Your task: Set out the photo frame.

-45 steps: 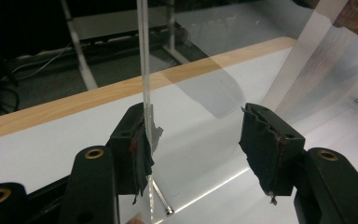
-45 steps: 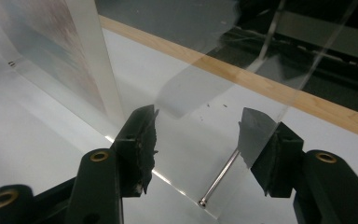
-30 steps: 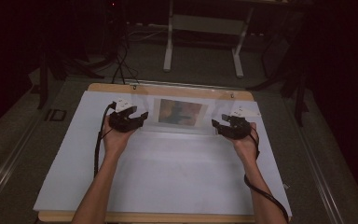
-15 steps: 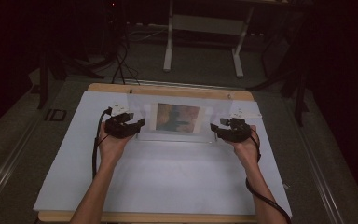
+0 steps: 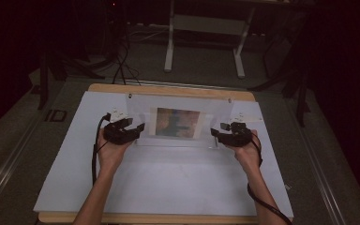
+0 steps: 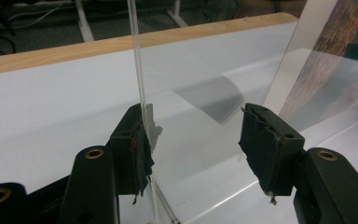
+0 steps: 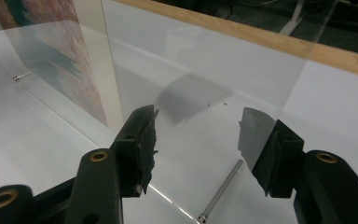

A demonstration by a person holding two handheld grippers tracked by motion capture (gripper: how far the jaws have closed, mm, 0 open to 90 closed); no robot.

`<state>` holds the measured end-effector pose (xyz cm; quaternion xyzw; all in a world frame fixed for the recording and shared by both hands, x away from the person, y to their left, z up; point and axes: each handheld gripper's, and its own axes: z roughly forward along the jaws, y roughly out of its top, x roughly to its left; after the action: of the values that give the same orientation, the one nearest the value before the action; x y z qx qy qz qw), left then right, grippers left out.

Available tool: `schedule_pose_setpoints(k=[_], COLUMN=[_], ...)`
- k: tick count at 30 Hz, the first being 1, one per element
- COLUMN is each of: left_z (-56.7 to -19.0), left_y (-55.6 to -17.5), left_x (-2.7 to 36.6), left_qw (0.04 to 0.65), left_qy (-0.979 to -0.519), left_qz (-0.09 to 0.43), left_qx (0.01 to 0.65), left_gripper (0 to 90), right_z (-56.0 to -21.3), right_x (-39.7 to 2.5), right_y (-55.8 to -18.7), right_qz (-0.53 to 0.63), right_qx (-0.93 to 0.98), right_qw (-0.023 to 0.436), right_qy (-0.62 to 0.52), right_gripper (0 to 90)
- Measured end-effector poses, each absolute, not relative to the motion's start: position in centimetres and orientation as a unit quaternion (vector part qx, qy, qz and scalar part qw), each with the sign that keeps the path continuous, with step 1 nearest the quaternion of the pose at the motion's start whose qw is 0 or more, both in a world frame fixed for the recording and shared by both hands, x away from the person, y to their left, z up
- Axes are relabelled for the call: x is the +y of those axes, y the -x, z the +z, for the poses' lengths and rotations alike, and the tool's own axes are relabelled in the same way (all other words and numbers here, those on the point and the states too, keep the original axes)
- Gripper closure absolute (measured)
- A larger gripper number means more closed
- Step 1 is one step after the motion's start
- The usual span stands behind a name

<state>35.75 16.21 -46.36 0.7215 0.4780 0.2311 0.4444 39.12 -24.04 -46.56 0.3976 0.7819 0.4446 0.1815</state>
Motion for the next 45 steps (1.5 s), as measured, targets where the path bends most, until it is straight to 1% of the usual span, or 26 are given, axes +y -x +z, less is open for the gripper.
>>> schedule_pose_setpoints(k=[9, 15, 20, 24, 26, 29, 33, 39, 42, 45], left_z=[-46.6, -46.7, -46.8, -47.0, -47.2, -47.1, -47.0, -47.0, -46.8, -46.6], left_y=[-35.4, -35.9, -36.1, -36.3, -36.3, -36.6, -36.7, -36.2, -35.8, -34.6], left_x=[16.2, 16.5, 16.7, 16.8, 16.9, 16.7, 16.8, 17.3, 17.6, 18.5], left_qw=[0.451, 0.458, 0.469, 0.463, 0.468, 0.460, 0.466, 0.475, 0.479, 0.486], left_qy=[-0.717, -0.716, -0.708, -0.713, -0.714, -0.715, -0.711, -0.706, -0.703, -0.701], left_qz=[0.236, 0.227, 0.216, 0.211, 0.201, 0.204, 0.199, 0.203, 0.203, 0.202], left_qx=[0.476, 0.476, 0.481, 0.482, 0.481, 0.486, 0.488, 0.485, 0.485, 0.482], left_gripper=[43.9, 43.7, 43.2, 38.3, 38.7, 38.6, 37.4, 34.7, 33.0, 31.5], right_z=[-46.8, -47.0, -47.1, -47.1, -47.2, -47.1, -47.0, -47.3, -47.4, -47.1], right_x=[-24.2, -24.2, -24.4, -24.7, -24.8, -24.8, -24.8, -24.8, -25.1, -26.0], right_y=[-39.0, -39.1, -39.6, -40.0, -40.2, -40.5, -40.5, -40.0, -39.4, -38.4], right_qz=[0.454, 0.457, 0.461, 0.462, 0.464, 0.461, 0.458, 0.449, 0.449, 0.455], right_qx=[0.779, 0.775, 0.775, 0.777, 0.775, 0.774, 0.775, 0.782, 0.782, 0.777], right_qw=[0.185, 0.184, 0.173, 0.162, 0.157, 0.150, 0.150, 0.161, 0.168, 0.180], right_qy=[-0.392, -0.396, -0.395, -0.396, -0.400, -0.407, -0.409, -0.403, -0.398, -0.397], right_gripper=[45.1, 44.8, 44.1, 37.6, 37.1, 35.6, 34.5, 32.5, 29.7, 28.9])
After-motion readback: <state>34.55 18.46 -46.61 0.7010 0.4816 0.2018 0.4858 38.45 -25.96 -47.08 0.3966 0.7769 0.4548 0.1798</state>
